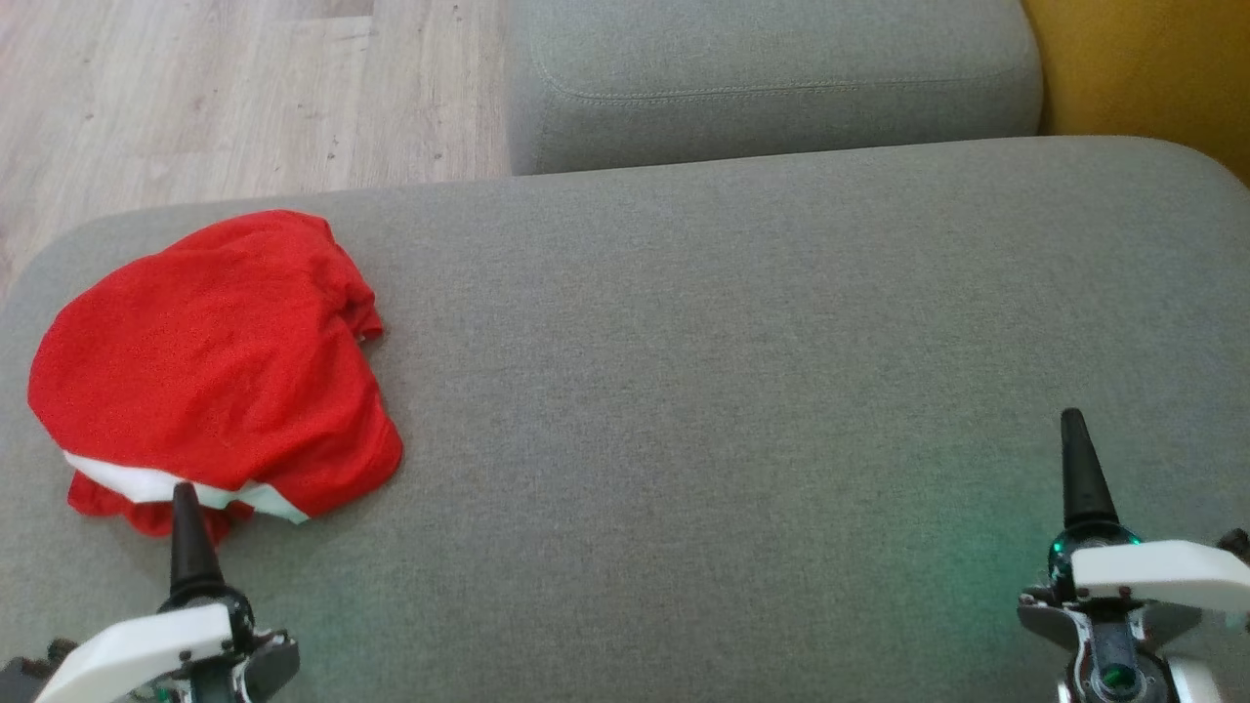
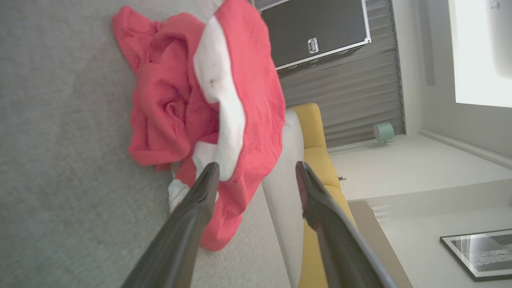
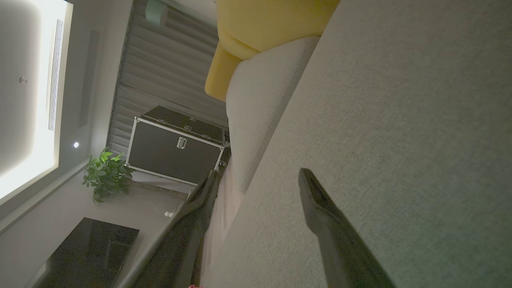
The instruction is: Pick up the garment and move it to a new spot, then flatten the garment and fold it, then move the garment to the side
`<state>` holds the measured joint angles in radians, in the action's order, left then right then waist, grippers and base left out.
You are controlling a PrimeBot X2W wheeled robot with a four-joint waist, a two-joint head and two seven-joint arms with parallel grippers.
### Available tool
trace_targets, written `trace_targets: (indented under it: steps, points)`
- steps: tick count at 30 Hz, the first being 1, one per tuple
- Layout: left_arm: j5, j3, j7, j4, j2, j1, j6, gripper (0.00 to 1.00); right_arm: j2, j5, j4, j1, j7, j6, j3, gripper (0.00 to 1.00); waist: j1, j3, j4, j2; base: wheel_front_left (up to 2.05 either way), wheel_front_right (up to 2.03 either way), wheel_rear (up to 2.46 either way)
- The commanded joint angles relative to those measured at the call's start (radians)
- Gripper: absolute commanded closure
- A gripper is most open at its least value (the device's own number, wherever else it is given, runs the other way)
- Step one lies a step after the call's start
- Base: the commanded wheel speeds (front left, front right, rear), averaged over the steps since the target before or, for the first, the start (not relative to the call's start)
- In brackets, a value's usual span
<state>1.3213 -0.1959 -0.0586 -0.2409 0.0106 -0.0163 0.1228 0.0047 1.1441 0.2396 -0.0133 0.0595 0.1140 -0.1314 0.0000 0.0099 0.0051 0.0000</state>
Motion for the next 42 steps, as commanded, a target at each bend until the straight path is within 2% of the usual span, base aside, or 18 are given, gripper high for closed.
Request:
trace_targets:
  steps: [1, 13, 23, 32, 42]
  points:
    - [-0.029, -0.013, 0.01, 0.047, -0.006, -0.052, -0.004, 0.0, -0.003, -0.039, -0.046, -0.058, -0.011, 0.004, 0.015, 0.0, 0.0, 0.001, 0.0, 0.0, 0.0, 0.0, 0.0]
    - [-0.247, 0.067, 0.05, 0.153, -0.006, -0.043, -0.039, 0.0, -0.004, -0.252, -0.109, -0.063, -0.052, 0.006, 0.067, 0.0, 0.0, 0.006, -0.003, 0.0, 0.0, 0.0, 0.0]
    - [-0.456, 0.146, 0.084, 0.197, -0.008, -0.038, -0.041, 0.0, -0.004, -0.425, -0.134, -0.072, -0.085, 0.007, 0.12, 0.0, 0.0, 0.015, -0.01, 0.0, 0.0, 0.0, 0.0]
    - [-0.605, 0.242, 0.114, 0.192, -0.051, -0.04, -0.061, 0.0, -0.004, -0.582, -0.131, -0.075, -0.116, 0.009, 0.157, 0.0, 0.0, 0.019, -0.015, 0.0, 0.0, 0.0, 0.0]
    - [-0.739, 0.349, 0.145, 0.14, -0.107, -0.047, -0.118, 0.0, -0.004, -0.728, -0.122, -0.075, -0.146, 0.01, 0.196, 0.0, 0.0, 0.017, -0.019, 0.0, 0.0, 0.0, 0.0]
